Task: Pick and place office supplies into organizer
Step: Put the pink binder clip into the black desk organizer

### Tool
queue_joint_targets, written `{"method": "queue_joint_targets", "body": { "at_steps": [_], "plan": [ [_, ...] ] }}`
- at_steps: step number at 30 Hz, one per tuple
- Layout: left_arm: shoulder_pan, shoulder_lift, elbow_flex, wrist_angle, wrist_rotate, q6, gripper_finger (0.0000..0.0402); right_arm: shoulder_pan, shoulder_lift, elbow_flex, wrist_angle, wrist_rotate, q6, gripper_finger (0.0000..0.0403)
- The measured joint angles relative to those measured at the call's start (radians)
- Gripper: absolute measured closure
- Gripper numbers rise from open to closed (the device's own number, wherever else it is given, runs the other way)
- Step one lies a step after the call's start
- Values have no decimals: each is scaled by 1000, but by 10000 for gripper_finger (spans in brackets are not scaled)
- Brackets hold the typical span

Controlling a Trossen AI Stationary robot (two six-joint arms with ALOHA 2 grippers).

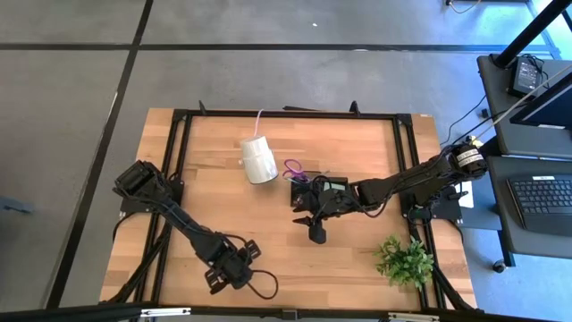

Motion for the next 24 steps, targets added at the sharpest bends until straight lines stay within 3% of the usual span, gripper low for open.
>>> {"method": "queue_joint_targets", "body": {
  "at_steps": [24],
  "plan": [
    [-2,30,-1,7,17,34,241,0,0,0,0,0,-3,246]
  ]
}}
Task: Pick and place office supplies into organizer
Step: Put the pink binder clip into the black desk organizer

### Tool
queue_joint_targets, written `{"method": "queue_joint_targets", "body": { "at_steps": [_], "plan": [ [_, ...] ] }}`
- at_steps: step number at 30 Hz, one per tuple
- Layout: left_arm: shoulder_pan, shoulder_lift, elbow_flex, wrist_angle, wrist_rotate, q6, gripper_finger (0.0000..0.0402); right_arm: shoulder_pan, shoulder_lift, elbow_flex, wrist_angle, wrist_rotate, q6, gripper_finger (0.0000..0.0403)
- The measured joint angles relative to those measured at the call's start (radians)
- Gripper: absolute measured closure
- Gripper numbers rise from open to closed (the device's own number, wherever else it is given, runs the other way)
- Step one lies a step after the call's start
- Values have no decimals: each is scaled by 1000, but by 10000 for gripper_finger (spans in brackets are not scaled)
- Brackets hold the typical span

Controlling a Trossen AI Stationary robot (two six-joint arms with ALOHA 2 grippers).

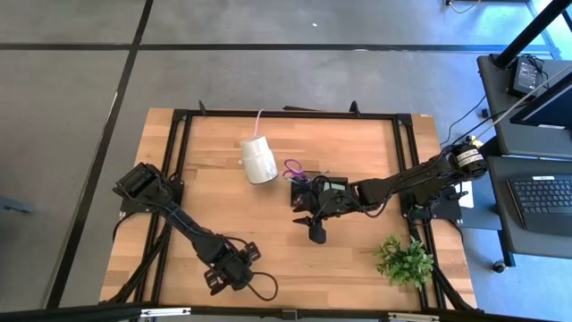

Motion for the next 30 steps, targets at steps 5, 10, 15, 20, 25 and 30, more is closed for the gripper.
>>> {"method": "queue_joint_targets", "body": {
  "at_steps": [5,10,15,20,25,30],
  "plan": [
    [-1,0,0,-9,0,0,267,0,0,0,0,0,0,246],
    [-2,0,0,-11,1,0,278,0,0,0,0,0,0,246],
    [-2,-6,-42,42,4,-10,279,0,0,0,0,0,0,246],
    [-2,-5,-62,57,1,-9,279,0,0,0,0,0,0,246],
    [-2,-4,-63,55,0,29,289,0,0,0,0,0,2,246],
    [-3,-3,-64,55,-6,75,321,0,0,0,0,0,3,246]
  ]
}}
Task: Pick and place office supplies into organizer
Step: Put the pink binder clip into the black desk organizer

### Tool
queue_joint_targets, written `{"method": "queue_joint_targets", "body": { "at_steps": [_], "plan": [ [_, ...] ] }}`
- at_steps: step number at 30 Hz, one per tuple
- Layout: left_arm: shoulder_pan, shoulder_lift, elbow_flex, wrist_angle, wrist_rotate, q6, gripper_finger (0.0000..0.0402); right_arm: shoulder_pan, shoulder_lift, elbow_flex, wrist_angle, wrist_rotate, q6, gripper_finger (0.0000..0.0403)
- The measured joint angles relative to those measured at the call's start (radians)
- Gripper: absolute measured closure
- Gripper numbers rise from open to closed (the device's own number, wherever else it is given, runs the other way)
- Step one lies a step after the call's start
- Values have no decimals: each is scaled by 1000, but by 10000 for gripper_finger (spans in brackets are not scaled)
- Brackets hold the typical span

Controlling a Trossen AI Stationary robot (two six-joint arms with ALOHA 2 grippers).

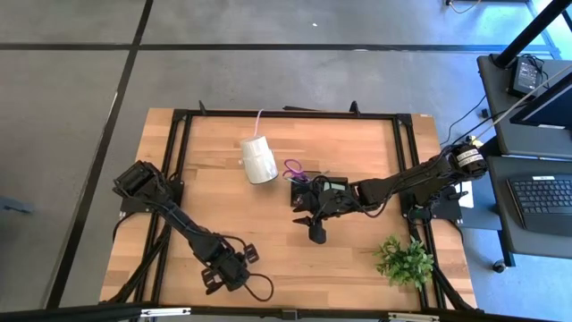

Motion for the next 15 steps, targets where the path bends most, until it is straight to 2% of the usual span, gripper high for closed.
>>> {"method": "queue_joint_targets", "body": {
  "at_steps": [5,11,15],
  "plan": [
    [0,0,0,2,-6,31,347,0,0,0,0,0,0,246],
    [-6,-14,-2,7,-24,21,348,0,0,0,1,0,0,246],
    [3,-44,-8,-4,-48,-63,349,0,-20,0,-3,-2,64,246]
  ]
}}
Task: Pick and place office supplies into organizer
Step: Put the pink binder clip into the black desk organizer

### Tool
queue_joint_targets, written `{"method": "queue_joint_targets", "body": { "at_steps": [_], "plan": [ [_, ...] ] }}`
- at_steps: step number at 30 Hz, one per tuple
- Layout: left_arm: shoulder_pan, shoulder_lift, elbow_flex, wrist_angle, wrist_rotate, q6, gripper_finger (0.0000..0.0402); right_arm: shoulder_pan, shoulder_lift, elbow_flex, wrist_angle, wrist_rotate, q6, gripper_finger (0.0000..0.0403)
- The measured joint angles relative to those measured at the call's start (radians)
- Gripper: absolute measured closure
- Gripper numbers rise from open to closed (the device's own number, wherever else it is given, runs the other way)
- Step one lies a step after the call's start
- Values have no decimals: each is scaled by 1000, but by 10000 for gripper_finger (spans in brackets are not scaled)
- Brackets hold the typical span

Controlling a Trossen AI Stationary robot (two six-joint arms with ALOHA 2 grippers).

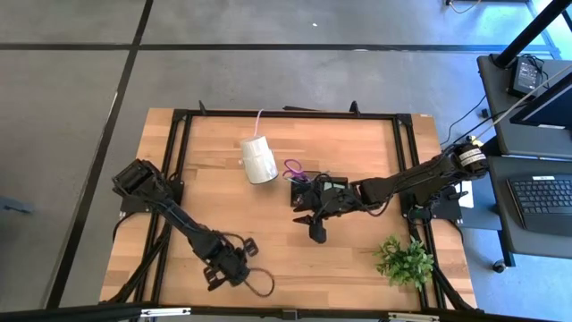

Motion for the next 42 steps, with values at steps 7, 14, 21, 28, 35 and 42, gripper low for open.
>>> {"method": "queue_joint_targets", "body": {
  "at_steps": [7,14,21,28,35,42],
  "plan": [
    [62,-89,1,49,-98,-217,348,0,-150,1,-34,-19,42,246],
    [214,-148,3,290,-364,-418,348,0,-312,1,-125,-18,-11,246],
    [377,-141,5,529,-345,-434,348,0,-393,1,-201,-14,-14,246],
    [465,-142,5,561,-358,-379,348,0,-400,1,-219,-14,-11,246],
    [493,-86,6,592,-346,-357,348,0,-398,1,-249,-14,-11,246],
    [512,2,6,665,-377,-351,348,0,-398,0,-256,-14,-11,246]
  ]
}}
